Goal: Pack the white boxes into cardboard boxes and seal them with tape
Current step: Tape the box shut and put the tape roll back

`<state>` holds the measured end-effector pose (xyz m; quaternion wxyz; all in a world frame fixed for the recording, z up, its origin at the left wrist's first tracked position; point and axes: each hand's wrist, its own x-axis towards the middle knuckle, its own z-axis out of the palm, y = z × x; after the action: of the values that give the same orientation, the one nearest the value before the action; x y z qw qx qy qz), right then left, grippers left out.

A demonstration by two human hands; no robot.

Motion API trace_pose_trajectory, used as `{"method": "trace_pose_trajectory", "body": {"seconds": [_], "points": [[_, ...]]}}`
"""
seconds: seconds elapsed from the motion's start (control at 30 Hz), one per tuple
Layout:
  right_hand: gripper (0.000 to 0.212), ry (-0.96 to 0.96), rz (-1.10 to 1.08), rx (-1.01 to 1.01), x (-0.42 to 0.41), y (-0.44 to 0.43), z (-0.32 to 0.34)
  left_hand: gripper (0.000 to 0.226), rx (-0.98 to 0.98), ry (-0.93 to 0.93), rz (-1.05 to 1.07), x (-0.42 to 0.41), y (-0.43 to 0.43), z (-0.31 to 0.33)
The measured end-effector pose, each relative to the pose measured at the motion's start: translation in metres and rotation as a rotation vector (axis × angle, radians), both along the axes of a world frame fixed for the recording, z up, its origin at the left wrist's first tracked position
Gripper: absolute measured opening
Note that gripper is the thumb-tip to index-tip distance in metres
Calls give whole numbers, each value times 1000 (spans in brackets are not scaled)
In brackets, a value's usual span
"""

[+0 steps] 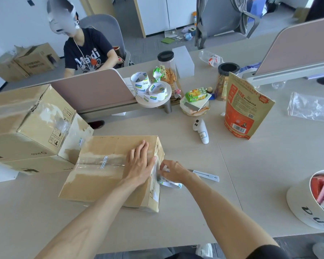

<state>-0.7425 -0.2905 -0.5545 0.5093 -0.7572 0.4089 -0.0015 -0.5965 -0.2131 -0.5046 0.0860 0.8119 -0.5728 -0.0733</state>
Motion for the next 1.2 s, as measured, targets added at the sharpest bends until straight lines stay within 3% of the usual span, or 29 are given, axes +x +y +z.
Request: {"method": "trace_pose_trajectory", "body": {"seconds": [0.3, 0.73, 1.0, 1.2], "points": [[21, -12, 37, -58, -2, -1, 0, 109, 203, 97, 21, -4, -5, 16], [23, -6, 86, -98, -6, 0, -1, 115, 385, 8, 88, -17, -13, 26], [13, -121, -4, 90, -16, 0, -11, 113, 344, 27, 139, -22, -18, 18], [20, -28, 129, -44, -2, -8, -11, 112, 384, 33, 106, -18, -21, 14]]}}
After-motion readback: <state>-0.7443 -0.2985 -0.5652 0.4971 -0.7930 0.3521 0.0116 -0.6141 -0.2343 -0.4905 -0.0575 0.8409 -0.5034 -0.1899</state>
